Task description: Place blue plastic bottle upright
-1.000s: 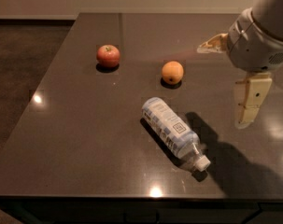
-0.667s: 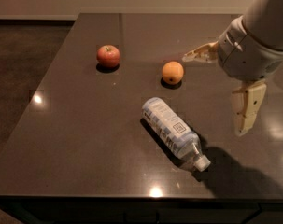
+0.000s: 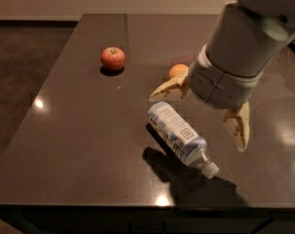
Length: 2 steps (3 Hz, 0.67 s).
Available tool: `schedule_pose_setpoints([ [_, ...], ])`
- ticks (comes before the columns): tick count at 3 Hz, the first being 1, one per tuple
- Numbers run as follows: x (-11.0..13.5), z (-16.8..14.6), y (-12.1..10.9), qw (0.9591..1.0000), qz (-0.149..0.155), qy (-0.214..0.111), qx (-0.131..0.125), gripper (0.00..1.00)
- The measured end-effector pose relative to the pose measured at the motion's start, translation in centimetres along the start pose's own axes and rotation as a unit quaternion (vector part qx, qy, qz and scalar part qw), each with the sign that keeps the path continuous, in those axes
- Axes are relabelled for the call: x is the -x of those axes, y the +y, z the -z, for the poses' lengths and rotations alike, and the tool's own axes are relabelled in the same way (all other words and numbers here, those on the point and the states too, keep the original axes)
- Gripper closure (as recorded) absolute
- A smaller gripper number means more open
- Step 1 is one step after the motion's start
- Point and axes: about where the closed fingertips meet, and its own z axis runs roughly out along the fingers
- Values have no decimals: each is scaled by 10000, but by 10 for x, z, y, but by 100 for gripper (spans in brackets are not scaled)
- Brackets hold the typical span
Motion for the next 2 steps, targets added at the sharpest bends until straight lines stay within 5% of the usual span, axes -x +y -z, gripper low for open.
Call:
schedule_pose_setpoints([
  [1, 4, -9, -10, 9936, 1095, 207, 206, 0],
  [2, 2, -23, -15, 9798, 1912, 417, 408, 0],
])
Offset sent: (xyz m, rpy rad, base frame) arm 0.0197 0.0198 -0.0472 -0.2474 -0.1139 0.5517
